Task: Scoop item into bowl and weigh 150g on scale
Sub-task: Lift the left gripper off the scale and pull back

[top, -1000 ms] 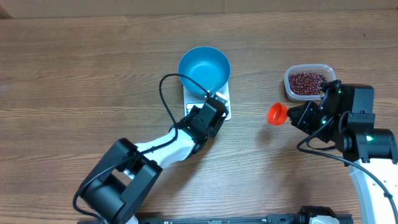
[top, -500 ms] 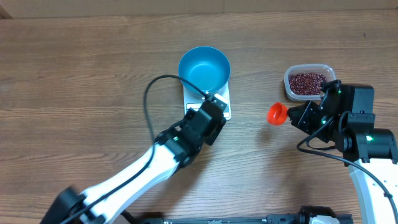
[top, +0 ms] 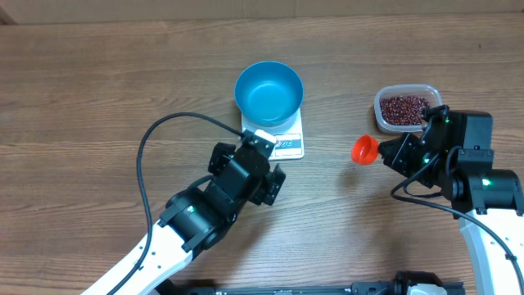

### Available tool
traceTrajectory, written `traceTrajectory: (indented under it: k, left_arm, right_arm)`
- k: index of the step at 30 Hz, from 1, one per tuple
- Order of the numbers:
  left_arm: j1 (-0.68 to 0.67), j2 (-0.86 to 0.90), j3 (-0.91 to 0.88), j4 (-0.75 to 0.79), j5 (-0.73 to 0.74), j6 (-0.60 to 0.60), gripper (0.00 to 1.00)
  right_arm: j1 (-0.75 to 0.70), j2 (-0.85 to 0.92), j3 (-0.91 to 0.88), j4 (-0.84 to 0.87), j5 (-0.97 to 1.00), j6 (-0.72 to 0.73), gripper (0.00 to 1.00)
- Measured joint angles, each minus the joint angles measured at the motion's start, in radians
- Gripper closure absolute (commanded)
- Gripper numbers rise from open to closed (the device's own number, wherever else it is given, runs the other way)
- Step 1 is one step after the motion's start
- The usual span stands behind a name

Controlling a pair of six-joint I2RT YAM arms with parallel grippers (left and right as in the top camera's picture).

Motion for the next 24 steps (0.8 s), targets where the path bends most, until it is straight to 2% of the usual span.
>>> traceTrajectory:
  k: [12,24]
  left_arm:
    - [0.0,-0.127,-0.001,-0.105,-0.031,-0.144,0.01]
    - [0.0,-0.195,-0.001,-0.156,-0.037,-0.156,0.01]
  right_arm:
    - [0.0,0.0,0.0,-0.01,0.0,0.0,0.96]
    - [0.0,0.0,0.0,-0.008,0.0,0.0,0.96]
